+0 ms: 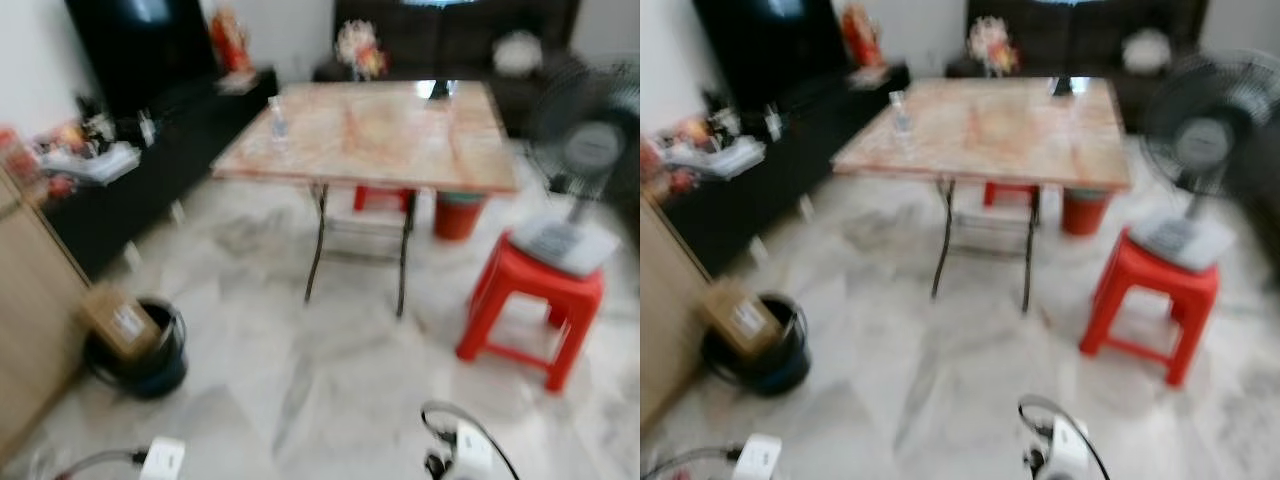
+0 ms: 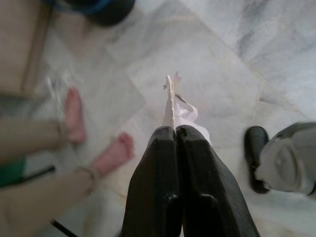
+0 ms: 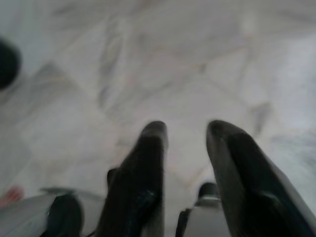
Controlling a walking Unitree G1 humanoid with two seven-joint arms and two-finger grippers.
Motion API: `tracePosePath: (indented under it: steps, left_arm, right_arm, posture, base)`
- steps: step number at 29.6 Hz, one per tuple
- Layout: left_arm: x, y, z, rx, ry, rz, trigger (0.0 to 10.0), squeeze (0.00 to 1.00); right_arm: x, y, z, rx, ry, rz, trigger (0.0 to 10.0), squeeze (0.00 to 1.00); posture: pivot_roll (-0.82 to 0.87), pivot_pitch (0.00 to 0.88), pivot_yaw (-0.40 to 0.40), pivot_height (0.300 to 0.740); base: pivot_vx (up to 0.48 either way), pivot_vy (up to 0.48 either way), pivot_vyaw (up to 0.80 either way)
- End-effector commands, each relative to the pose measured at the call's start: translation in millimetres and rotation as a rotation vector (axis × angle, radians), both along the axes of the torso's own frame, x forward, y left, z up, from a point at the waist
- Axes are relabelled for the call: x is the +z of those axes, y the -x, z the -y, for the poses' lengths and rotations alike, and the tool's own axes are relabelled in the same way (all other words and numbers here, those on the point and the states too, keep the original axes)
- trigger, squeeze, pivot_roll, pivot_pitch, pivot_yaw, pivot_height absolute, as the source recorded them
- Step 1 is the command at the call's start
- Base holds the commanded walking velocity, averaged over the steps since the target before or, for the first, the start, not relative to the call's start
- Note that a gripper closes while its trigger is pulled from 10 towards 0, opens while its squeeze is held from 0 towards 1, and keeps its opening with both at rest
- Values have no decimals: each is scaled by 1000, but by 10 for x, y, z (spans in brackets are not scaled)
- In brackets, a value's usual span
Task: Picking trash to rubbish bin
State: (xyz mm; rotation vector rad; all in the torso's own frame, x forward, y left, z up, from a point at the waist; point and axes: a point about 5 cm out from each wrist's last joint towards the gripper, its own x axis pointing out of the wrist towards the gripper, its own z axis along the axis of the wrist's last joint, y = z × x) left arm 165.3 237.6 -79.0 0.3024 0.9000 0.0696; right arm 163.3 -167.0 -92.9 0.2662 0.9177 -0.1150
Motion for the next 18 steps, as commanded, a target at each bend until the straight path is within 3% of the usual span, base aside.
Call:
tracePosePath:
  steps: [1, 9, 15, 18]
  left_arm:
    - [21, -111, 141, -27, 20, 36, 10000, 0]
    - [-29, -8, 221, -40, 37, 38, 10000, 0]
    - [-80, 124, 184, -6, 33, 2, 10000, 0]
    - [-56, 37, 314, -69, 62, 38, 10000, 0]
  right_arm:
    - [9, -7, 37, 27, 17, 10, 10000, 0]
    - [-14, 56, 30, 76, 33, -3, 10000, 0]
    - [-17, 62, 3, 108, 42, -1, 10000, 0]
    - [28, -30, 21, 100, 43, 40, 10000, 0]
  posture:
    - [-27, 36, 2, 740]
    - [-23, 70, -22, 740]
    - [-35, 86, -7, 740]
    - [-64, 100, 7, 740]
  base:
    - [255, 0, 0]
    - [254, 0, 0]
    - [248, 0, 727]
    - [165, 0, 800]
